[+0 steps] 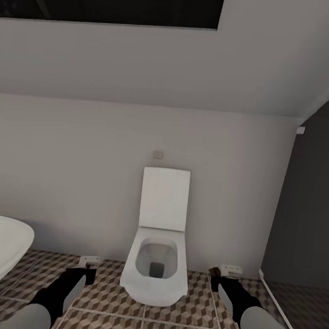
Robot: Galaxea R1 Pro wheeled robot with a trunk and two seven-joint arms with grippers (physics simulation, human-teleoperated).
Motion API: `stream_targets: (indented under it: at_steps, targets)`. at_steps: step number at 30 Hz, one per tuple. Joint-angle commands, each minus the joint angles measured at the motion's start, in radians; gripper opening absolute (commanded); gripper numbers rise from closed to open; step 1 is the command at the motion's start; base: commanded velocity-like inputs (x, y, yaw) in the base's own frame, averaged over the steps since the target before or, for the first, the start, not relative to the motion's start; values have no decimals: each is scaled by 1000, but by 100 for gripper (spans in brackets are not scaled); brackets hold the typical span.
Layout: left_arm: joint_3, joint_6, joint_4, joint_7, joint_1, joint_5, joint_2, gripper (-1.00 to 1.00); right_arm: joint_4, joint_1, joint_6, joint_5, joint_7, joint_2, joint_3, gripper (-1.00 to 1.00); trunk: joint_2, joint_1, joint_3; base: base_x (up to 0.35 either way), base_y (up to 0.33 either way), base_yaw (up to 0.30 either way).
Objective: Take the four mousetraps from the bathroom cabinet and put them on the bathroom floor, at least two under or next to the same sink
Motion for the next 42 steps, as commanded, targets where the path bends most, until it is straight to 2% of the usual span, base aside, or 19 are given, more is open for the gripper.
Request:
stream_targets:
  at_steps: [1, 6, 17, 23, 27, 42]
  targets:
    - [-6, 5, -2, 7, 0, 7, 1, -100, -2, 0, 15, 10, 1, 0, -6, -100, -8, 4, -4, 0, 0, 0]
    - [-6, 5, -2, 6, 0, 7, 1, -100, -2, 0, 50, 10, 1, 0, -7, -100, -43, 23, -20, 0, 0, 0]
    - [-6, 4, -2, 5, 0, 11, 1, -100, -2, 0, 65, 10, 3, -1, -7, -100, -120, 65, -55, 0, 0, 0]
    - [-6, 4, -2, 6, 0, 13, 1, -100, -3, 0, 190, 8, 4, -2, -8, -100, -162, 88, -73, 0, 0, 0]
    - [-6, 4, -2, 5, 0, 13, 1, -100, -3, 0, 223, 8, 4, -2, -10, -100, -190, 103, -86, 0, 0, 0]
    - [-6, 4, -2, 5, 0, 13, 1, -100, -3, 0, 219, 7, 4, -2, -9, -100, -295, 161, -133, 0, 0, 0]
